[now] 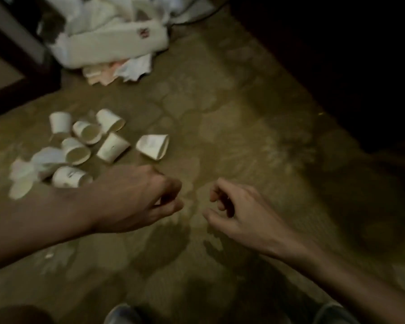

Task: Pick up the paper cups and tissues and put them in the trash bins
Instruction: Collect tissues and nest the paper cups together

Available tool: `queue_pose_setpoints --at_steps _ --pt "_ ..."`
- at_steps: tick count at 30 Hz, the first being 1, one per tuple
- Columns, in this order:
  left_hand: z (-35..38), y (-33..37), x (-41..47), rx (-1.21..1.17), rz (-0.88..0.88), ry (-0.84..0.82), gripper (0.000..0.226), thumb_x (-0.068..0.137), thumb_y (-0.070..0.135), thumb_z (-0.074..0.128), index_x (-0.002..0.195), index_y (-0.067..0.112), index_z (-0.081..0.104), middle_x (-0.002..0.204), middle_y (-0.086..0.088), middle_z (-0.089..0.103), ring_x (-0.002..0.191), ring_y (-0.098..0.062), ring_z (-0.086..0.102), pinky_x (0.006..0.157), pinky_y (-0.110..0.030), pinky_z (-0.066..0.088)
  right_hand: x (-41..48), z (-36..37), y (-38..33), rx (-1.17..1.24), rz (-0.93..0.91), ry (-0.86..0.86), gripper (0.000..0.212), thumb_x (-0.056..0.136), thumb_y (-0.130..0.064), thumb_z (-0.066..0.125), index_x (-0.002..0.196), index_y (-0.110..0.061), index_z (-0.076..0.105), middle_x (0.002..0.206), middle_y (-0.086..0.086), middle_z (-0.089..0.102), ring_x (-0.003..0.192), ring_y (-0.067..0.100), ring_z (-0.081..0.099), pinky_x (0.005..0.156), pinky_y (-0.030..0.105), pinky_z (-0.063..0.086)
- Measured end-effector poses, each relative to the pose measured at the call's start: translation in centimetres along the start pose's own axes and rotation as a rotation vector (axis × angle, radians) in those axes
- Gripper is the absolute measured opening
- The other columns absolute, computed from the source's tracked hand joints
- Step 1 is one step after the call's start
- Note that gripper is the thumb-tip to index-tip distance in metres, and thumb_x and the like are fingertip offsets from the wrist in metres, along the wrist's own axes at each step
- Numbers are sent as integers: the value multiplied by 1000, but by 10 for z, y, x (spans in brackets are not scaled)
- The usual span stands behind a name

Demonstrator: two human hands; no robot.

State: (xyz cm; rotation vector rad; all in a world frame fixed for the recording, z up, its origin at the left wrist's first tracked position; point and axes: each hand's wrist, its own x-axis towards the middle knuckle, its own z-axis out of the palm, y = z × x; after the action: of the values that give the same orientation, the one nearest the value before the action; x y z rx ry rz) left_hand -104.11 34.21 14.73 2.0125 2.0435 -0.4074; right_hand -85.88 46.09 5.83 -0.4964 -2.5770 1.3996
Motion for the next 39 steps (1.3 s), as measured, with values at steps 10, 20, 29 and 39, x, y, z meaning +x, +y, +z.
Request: queue_pose_setpoints --at_steps 10,20,29,39 --pt "177 -82 -98 -277 -634 -24 40 91 56 53 119 28 54 125 0 56 110 -19 56 81 -33 48 87 143 -3 -195 48 -478 41 89 -48 61 126 -38 46 116 -15 54 92 -1 48 76 23 42" --pt "251 -126 -87 -560 -771 180 101 72 57 75 151 32 18 151 -2 31 132 -23 37 103 -40 38 150 195 -13 -335 105 -530 70 90 -39 63 148 -33 23 144 0 42 114 13 50 89 29 45" --pt "267 -141 -94 -828 -699 394 76 76 45 76 139 26 37 136 4 48 122 -13 44 102 -33 41 194 201 -42 -638 18 -615 66 87 -36 67 143 -31 32 136 -1 37 119 14 44 99 32 44" --pt "266 -127 -128 -1480 -710 598 74 53 72 79 117 52 47 101 28 59 90 6 61 64 -11 49 217 231 -98 -734 -71 -932 63 70 -48 80 117 -41 39 114 -14 52 98 4 52 80 26 49"
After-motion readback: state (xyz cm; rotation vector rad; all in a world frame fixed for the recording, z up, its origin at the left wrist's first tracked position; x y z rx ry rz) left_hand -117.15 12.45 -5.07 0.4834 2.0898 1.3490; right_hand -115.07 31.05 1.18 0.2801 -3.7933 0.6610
